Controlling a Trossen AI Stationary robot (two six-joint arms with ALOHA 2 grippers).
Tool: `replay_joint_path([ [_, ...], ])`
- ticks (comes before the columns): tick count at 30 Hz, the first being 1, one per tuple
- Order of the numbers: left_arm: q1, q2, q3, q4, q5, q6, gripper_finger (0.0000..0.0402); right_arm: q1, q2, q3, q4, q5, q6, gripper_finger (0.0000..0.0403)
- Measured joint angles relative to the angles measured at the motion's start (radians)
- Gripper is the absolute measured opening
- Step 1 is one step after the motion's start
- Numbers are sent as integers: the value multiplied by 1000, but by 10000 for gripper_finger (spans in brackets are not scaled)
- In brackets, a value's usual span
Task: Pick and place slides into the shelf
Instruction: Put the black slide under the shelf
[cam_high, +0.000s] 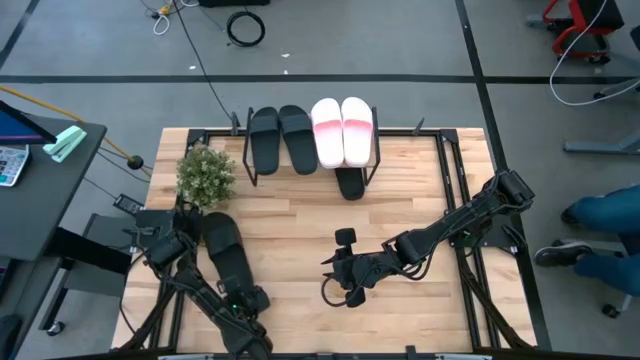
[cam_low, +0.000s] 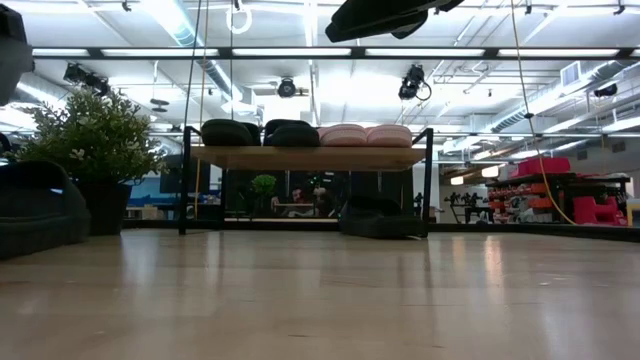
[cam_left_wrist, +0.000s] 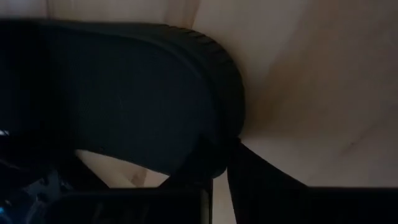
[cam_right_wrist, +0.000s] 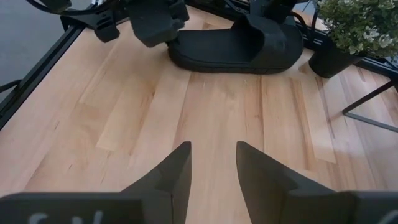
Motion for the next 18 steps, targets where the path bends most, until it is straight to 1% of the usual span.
replay_joint_path([
  [3, -11, 2, 31, -2, -30, 34, 26, 0, 0, 0, 0, 0, 0, 132],
  [7, -22, 2, 111, -29, -66, 95, 26, 0, 0, 0, 0, 0, 0, 132],
  [10, -35, 2, 189, -68, -149, 123, 26, 0, 0, 0, 0, 0, 0, 132],
  [13, -40, 2, 275, -102, -261, 177, 26, 0, 0, 0, 0, 0, 0, 132],
  [16, -38, 2, 345, -113, -362, 273, 26, 0, 0, 0, 0, 0, 0, 132],
  [18, -35, 2, 377, -114, -414, 377, 26, 0, 0, 0, 0, 0, 0, 132],
])
